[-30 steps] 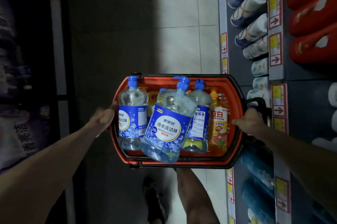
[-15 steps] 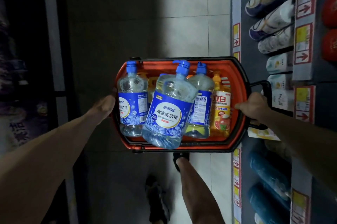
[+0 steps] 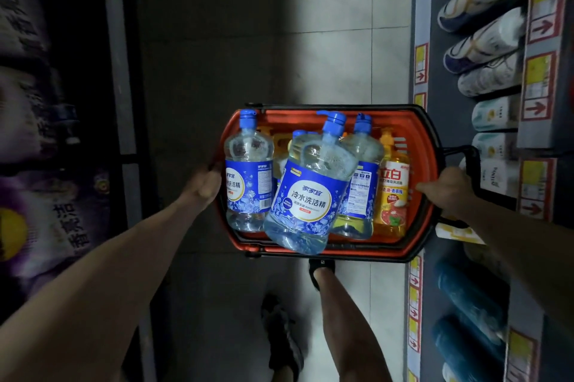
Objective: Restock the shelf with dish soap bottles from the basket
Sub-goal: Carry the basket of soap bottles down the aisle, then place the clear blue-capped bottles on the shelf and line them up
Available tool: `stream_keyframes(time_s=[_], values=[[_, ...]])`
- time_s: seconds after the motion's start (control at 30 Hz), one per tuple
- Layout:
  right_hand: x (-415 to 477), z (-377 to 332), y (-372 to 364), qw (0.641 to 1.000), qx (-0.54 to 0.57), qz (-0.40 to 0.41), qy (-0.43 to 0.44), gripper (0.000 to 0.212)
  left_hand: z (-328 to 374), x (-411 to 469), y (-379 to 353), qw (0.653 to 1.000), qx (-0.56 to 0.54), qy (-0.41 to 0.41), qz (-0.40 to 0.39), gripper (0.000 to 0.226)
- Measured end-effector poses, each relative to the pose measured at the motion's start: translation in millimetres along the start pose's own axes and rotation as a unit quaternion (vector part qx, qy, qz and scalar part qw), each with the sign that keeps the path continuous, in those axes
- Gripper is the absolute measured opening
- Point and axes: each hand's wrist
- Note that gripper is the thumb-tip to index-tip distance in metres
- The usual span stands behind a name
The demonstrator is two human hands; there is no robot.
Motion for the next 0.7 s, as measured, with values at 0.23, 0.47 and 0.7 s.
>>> stream_keyframes(time_s=[0.23, 0.47, 0.7], values=[[-13.6, 1.6, -1.2, 1.0, 0.027, 0.003, -0.005, 0.05, 8.2, -51.0, -6.5, 0.998, 0.052, -0.022, -0.017, 0.035], [-34.7, 0.9, 14.6, 0.995, -0.098, -0.023, 0.018, 0.062, 1.1, -74.9, 4.4, 0.992, 0.115, -0.047, -0.006, 0.055], [-117.4, -9.5, 42.2, 0.965, -0.218, -0.058, 0.134, 0.05, 3.2, -124.7, 34.0, 0.968, 0.225, -0.078, -0.074, 0.047]])
Point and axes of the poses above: each hand's wrist, its own x-axis towards the middle knuckle, its own y-axis out of the back of the hand, z = x × y
